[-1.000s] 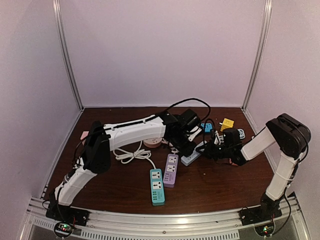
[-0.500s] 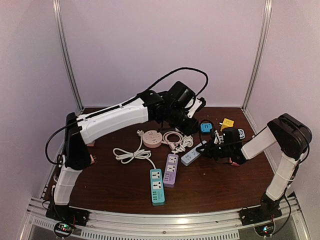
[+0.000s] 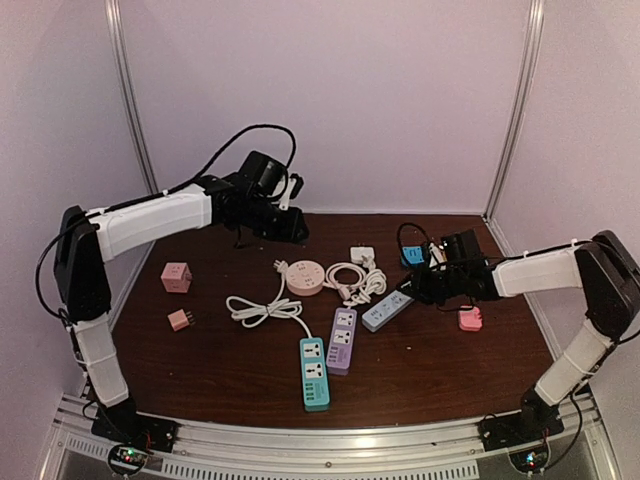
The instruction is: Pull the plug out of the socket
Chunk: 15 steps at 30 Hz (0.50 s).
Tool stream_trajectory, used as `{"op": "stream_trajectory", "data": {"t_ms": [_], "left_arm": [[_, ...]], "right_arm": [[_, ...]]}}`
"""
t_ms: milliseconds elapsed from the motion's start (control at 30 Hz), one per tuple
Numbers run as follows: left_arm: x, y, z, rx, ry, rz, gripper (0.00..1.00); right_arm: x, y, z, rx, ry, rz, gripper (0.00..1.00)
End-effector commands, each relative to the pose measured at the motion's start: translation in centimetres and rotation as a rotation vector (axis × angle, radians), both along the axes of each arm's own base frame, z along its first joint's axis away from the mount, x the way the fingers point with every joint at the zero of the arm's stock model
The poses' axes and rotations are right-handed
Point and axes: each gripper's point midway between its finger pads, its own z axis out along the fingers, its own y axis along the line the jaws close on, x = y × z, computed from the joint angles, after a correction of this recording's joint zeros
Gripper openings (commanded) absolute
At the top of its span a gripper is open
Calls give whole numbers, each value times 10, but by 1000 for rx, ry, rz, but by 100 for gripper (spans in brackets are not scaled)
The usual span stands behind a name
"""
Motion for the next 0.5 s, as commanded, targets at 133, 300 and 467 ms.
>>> {"op": "stream_trajectory", "data": {"t_ms": [133,300,467], "left_arm": [[83,79,8,-262,14,162,0],[120,112,-20,-311,63,196,1],[149,142,-55,-338,118,231,3]], "right_arm": [[3,-10,77,-104,-174,-6,46],[-4,-16,98,-116,-216,-11,63],[-12,-26,112,-146,-250,-19,75]]}}
